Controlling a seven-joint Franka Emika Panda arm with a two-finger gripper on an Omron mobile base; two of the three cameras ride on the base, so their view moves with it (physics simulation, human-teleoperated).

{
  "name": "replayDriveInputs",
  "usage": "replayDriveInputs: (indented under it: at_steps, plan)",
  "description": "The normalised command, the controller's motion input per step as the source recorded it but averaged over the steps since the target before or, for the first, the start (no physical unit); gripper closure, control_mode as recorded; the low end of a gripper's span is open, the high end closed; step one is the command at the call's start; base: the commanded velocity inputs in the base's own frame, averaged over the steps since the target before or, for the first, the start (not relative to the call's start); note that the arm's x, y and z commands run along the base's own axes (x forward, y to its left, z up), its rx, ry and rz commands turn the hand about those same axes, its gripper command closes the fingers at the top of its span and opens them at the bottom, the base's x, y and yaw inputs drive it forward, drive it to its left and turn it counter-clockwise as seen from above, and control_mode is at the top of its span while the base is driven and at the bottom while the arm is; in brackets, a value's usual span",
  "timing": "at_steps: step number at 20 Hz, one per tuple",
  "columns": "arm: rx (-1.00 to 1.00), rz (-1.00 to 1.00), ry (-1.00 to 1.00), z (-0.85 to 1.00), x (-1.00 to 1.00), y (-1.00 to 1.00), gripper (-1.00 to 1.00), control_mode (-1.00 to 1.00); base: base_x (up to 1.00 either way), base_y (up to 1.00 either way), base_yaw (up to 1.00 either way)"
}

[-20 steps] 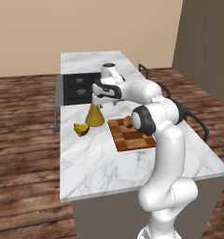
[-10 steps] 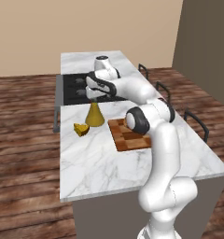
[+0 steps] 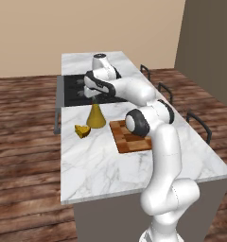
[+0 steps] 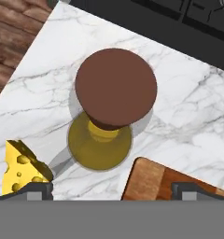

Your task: Retrieve the reheated potato from the microwave, then place the potato, cheese, and condiment on the cutting board.

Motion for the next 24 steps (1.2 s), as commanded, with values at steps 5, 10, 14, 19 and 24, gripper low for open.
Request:
replayDriveInputs:
  at_steps: [5,10,14,19,24]
  plan:
    - [0.02,0.11,-0.16,-0.33,-0.11,-0.04,-1.00,-1.00,0.00,0.00,0.00]
    - [0.11,0.10,-0.08,-0.37,-0.19,-0.08,-1.00,-1.00,0.00,0.00,0.00]
    - [0.18,0.05,-0.01,-0.08,-0.04,-0.11,-1.00,-1.00,0.00,0.00,0.00]
    - [0.15,0.01,-0.07,0.00,-0.02,-0.16,-1.00,-1.00,0.00,0.00,0.00]
    - [0.09,0.00,-0.03,0.04,0.01,-0.16,-1.00,-1.00,0.00,0.00,0.00]
